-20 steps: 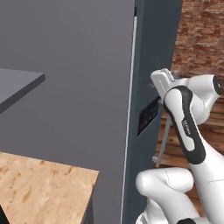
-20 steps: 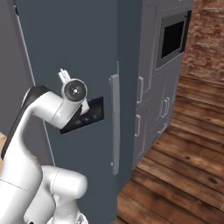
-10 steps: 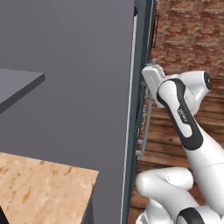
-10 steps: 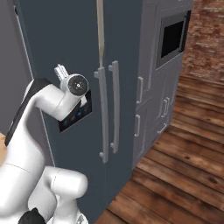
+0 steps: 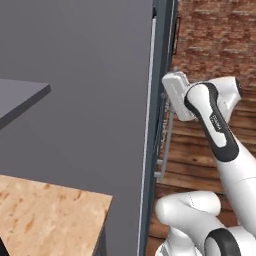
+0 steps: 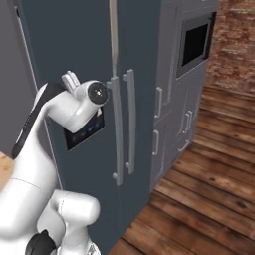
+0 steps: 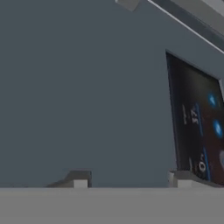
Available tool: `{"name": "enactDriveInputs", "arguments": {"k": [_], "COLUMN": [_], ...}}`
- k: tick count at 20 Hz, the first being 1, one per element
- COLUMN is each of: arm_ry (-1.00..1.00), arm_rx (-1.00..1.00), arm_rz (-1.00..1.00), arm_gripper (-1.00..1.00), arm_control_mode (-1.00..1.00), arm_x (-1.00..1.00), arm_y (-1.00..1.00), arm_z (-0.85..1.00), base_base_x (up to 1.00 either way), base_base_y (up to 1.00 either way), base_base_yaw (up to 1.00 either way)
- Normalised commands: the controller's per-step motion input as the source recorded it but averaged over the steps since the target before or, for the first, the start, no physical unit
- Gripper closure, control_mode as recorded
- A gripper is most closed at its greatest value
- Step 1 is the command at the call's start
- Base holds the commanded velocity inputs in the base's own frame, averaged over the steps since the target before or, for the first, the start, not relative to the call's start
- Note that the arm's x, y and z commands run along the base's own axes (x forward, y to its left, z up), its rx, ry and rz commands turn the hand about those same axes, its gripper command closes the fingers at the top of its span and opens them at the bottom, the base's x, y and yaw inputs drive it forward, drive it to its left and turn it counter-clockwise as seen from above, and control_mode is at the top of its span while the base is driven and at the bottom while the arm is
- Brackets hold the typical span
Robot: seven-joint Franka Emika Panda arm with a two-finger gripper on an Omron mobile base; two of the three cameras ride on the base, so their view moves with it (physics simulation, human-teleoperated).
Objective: Take the mango and lime from the highest rack and move them to the second highest rack where the mango and potato are located, to maximize freezer space. Close the freezer door after rearranging.
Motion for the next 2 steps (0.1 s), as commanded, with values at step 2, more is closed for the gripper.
{"name": "enactDriveInputs", "arguments": {"k": [2], "arm_ry": [0.06], "arm_rx": [0.00], "arm_rz": [0.07], "arm_gripper": [-1.00], "arm_control_mode": [-1.00], "arm_x": [0.02], "arm_y": [0.57], "arm_z": [-0.30], "base_base_x": [0.00], "base_base_y": [0.00], "base_base_yaw": [0.00]}}
